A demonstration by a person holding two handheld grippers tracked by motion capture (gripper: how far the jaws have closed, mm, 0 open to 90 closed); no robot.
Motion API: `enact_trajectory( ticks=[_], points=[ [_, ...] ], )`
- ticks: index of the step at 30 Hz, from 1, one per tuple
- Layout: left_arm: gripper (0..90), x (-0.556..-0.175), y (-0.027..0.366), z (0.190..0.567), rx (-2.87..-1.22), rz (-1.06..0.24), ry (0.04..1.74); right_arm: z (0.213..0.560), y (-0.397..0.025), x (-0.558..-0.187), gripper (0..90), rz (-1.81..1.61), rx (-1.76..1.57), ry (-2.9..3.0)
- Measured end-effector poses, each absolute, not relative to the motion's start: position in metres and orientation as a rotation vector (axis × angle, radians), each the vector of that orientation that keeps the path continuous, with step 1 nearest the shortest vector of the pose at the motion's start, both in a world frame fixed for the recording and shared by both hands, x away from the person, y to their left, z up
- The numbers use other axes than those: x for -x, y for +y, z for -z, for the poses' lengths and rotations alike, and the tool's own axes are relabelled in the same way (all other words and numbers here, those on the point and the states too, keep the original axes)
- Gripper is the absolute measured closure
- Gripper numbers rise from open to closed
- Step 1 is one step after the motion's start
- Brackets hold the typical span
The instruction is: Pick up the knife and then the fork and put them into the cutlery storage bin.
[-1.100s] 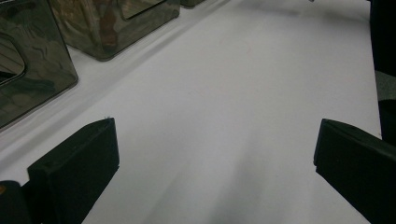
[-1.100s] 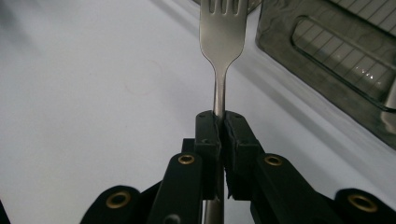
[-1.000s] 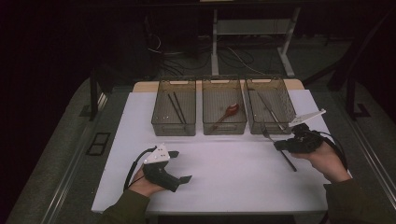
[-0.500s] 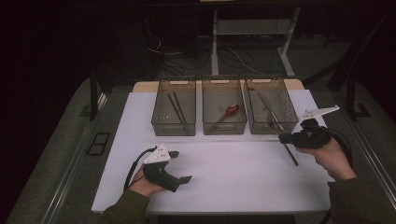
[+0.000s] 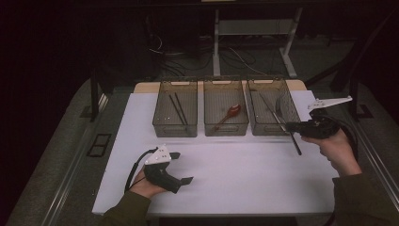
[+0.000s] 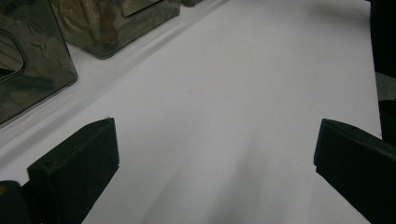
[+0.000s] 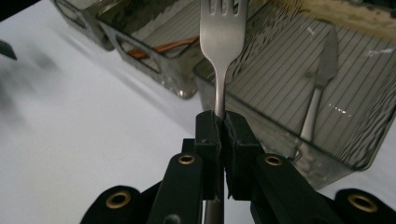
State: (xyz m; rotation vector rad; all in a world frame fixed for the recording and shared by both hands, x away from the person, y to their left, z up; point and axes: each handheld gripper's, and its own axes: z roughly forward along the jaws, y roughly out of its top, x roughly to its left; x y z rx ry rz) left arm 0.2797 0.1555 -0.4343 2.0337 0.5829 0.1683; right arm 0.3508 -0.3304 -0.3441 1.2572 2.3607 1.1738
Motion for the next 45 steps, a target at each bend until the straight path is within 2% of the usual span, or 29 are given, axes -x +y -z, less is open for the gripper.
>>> enact_trajectory(
  ticks=[12,20,34,45],
  points=[
    [0.0,-0.279,0.155,0.434,-2.037,-0.167,0.580,0.310,-0.328,-0.385,84.9,-1.161,-1.267,2.251],
    [0.0,-0.279,0.155,0.434,-2.037,-0.167,0.574,0.307,-0.325,-0.415,84.9,-1.142,-1.302,2.203],
    [0.0,-0.279,0.155,0.434,-2.034,-0.161,0.570,0.333,-0.327,-0.457,84.9,-1.122,-1.372,2.131],
    [0.0,-0.279,0.155,0.434,-2.035,-0.160,0.570,0.360,-0.331,-0.462,84.9,-1.017,-1.403,2.185]
  ],
)
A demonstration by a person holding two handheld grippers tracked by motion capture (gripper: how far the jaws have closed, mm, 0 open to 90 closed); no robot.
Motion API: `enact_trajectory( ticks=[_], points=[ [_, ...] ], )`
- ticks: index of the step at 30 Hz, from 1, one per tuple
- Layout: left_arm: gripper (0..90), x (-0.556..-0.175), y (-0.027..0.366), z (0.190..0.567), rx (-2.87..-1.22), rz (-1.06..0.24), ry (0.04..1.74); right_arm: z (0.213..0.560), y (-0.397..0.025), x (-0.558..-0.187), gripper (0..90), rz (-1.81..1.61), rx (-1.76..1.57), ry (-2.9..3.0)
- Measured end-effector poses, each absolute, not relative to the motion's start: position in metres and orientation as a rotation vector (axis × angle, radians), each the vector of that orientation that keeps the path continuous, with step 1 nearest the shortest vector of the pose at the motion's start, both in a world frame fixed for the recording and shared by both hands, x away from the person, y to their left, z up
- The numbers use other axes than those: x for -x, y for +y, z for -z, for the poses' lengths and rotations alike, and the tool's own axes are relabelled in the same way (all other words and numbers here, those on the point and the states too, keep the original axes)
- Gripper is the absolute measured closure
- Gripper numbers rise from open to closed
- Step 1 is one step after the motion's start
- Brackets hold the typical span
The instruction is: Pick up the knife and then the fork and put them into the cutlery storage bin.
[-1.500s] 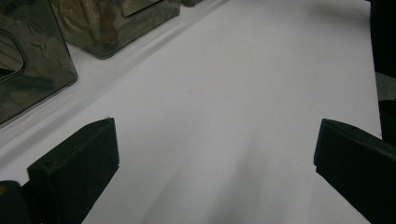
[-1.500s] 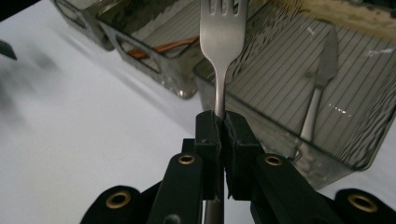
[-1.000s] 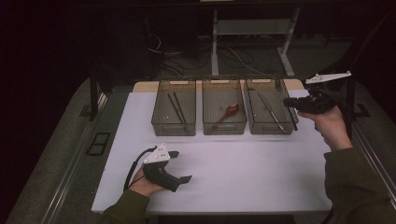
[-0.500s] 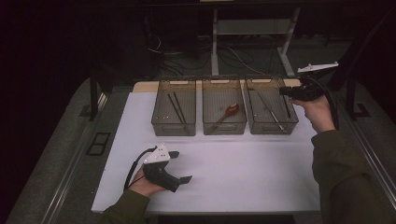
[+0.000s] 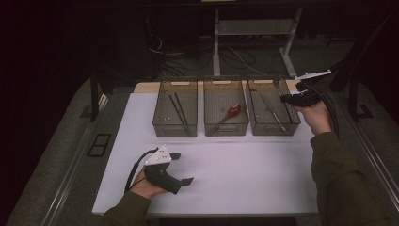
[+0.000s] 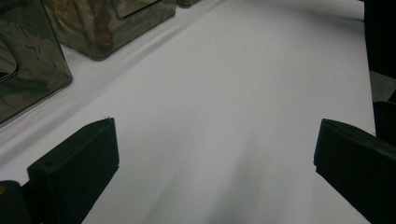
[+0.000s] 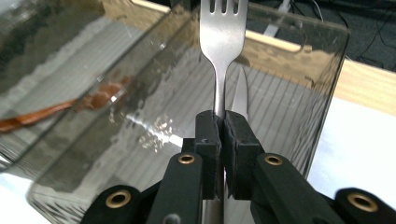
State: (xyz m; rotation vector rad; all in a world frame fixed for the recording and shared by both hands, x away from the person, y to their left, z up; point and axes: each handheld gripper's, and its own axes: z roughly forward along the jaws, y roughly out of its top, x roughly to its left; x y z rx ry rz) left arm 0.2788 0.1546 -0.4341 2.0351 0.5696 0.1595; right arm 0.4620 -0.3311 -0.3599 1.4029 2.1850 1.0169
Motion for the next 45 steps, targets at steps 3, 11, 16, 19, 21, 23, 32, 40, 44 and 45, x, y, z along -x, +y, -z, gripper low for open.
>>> enact_trajectory(
  ticks=[3,11,16,19,21,23,32,40,44,45],
  points=[
    [0.0,-0.279,0.155,0.434,-2.035,-0.159,0.570,0.366,-0.333,-0.462,84.9,-1.003,-1.415,2.196],
    [0.0,-0.279,0.154,0.435,-2.037,-0.157,0.570,0.375,-0.334,-0.462,84.9,-0.949,-1.425,2.235],
    [0.0,-0.279,0.154,0.434,-2.039,-0.157,0.569,0.382,-0.330,-0.463,84.8,-0.898,-1.417,2.270],
    [0.0,-0.279,0.154,0.434,-2.038,-0.157,0.569,0.386,-0.328,-0.465,84.8,-0.861,-1.422,2.295],
    [0.0,-0.279,0.154,0.434,-2.037,-0.157,0.570,0.388,-0.327,-0.466,84.8,-0.831,-1.417,2.307],
    [0.0,-0.279,0.154,0.434,-2.036,-0.156,0.570,0.390,-0.325,-0.468,84.8,-0.811,-1.415,2.317],
    [0.0,-0.279,0.154,0.434,-2.038,-0.156,0.569,0.394,-0.315,-0.472,84.8,-0.733,-1.401,2.342],
    [0.0,-0.279,0.154,0.434,-2.039,-0.156,0.567,0.396,-0.311,-0.474,75.3,-0.742,-1.407,2.339],
    [0.0,-0.279,0.154,0.434,-2.039,-0.156,0.568,0.395,-0.312,-0.474,69.4,-0.772,-1.426,2.336],
    [0.0,-0.279,0.154,0.434,-2.036,-0.157,0.568,0.395,-0.312,-0.474,67.5,-0.783,-1.428,2.335]
  ],
)
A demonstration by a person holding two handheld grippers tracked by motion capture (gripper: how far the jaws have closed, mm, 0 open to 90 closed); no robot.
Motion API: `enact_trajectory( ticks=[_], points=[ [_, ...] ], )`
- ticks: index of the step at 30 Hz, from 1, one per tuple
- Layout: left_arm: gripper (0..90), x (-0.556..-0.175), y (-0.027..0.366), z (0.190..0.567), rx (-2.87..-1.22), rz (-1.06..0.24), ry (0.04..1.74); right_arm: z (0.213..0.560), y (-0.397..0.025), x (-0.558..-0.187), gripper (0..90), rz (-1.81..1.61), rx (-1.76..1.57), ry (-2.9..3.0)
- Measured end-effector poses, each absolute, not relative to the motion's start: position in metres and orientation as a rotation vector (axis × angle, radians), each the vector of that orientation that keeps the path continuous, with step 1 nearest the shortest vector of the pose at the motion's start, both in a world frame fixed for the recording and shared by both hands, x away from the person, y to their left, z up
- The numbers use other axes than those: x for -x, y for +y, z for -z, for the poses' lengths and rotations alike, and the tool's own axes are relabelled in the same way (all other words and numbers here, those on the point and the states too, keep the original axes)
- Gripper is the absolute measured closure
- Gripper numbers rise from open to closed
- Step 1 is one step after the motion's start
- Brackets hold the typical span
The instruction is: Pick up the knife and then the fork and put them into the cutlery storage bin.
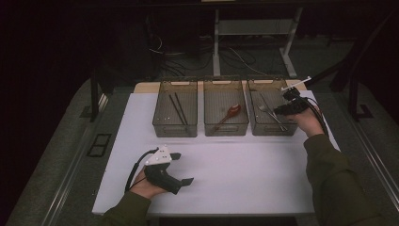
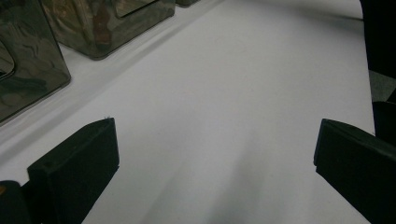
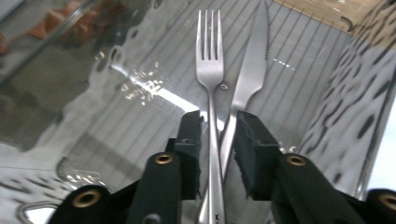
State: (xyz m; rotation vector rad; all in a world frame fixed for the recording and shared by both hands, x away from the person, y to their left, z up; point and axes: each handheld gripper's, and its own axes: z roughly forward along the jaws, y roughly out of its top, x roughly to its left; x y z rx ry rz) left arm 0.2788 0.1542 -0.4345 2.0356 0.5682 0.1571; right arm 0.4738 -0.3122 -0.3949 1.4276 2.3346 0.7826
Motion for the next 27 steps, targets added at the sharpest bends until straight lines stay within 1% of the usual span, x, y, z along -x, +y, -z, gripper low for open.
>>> enact_trajectory(
  ticks=[4,13,19,27],
  points=[
    [0.0,-0.279,0.154,0.435,-2.034,-0.158,0.569,0.393,-0.315,-0.473,57.7,-0.833,-1.442,2.329],
    [0.0,-0.279,0.154,0.434,-2.036,-0.157,0.572,0.384,-0.319,-0.468,45.3,-0.954,-1.442,2.302],
    [0.0,-0.279,0.154,0.435,-2.035,-0.156,0.574,0.377,-0.320,-0.463,39.3,-1.017,-1.429,2.287],
    [0.0,-0.279,0.155,0.434,-2.039,-0.159,0.576,0.370,-0.317,-0.452,35.5,-1.134,-1.377,2.297]
  ],
)
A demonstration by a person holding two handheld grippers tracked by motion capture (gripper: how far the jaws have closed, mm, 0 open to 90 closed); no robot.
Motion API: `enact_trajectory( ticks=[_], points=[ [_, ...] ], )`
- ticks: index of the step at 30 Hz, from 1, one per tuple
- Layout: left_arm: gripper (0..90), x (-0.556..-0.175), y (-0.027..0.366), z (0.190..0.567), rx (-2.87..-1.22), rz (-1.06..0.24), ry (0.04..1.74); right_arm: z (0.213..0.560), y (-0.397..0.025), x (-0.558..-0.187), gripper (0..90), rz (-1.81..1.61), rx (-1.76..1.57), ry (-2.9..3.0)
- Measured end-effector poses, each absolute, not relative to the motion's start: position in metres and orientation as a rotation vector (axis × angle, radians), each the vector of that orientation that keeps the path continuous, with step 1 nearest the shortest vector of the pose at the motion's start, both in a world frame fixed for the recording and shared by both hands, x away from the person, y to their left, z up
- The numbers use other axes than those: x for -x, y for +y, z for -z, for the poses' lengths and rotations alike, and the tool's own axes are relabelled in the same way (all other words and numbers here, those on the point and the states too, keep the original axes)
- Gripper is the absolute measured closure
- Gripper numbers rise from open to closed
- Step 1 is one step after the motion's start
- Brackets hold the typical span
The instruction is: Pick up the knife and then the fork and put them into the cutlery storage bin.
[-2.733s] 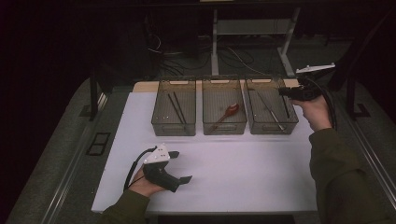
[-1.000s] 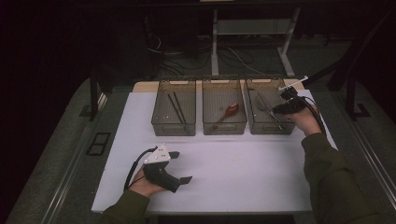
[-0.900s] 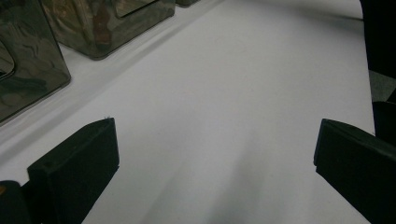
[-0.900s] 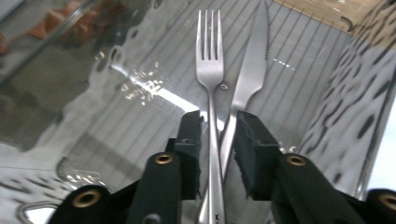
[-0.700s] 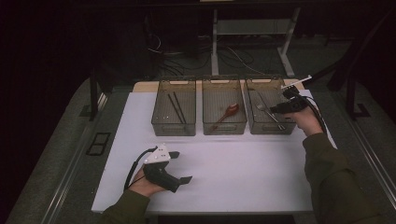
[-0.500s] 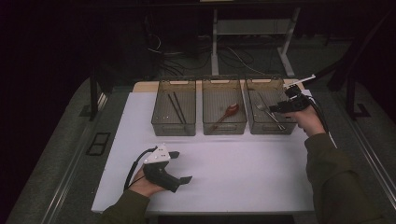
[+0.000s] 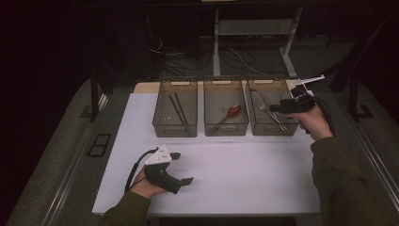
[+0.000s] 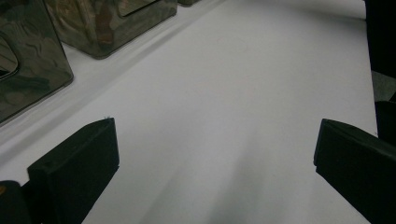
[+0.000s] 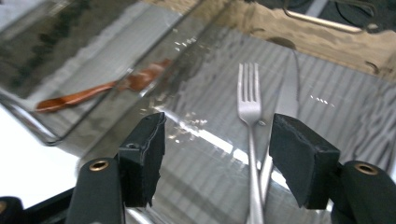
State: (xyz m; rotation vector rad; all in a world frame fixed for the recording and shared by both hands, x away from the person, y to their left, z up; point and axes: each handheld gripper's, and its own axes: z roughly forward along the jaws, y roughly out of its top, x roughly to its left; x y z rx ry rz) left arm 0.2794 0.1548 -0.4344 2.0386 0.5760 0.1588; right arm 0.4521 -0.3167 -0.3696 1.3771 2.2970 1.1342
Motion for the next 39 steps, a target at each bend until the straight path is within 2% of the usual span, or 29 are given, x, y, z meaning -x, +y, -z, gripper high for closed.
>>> enact_trajectory(
  ticks=[19,28,39],
  points=[
    [0.0,-0.280,0.156,0.435,-2.039,-0.162,0.580,0.364,-0.311,-0.411,27.6,-1.368,-1.250,2.306],
    [0.0,-0.280,0.156,0.435,-2.044,-0.163,0.580,0.368,-0.299,-0.383,21.3,-1.368,-1.170,2.293],
    [0.0,-0.279,0.155,0.435,-2.048,-0.164,0.581,0.375,-0.291,-0.352,20.0,-1.390,-1.103,2.294]
  ],
)
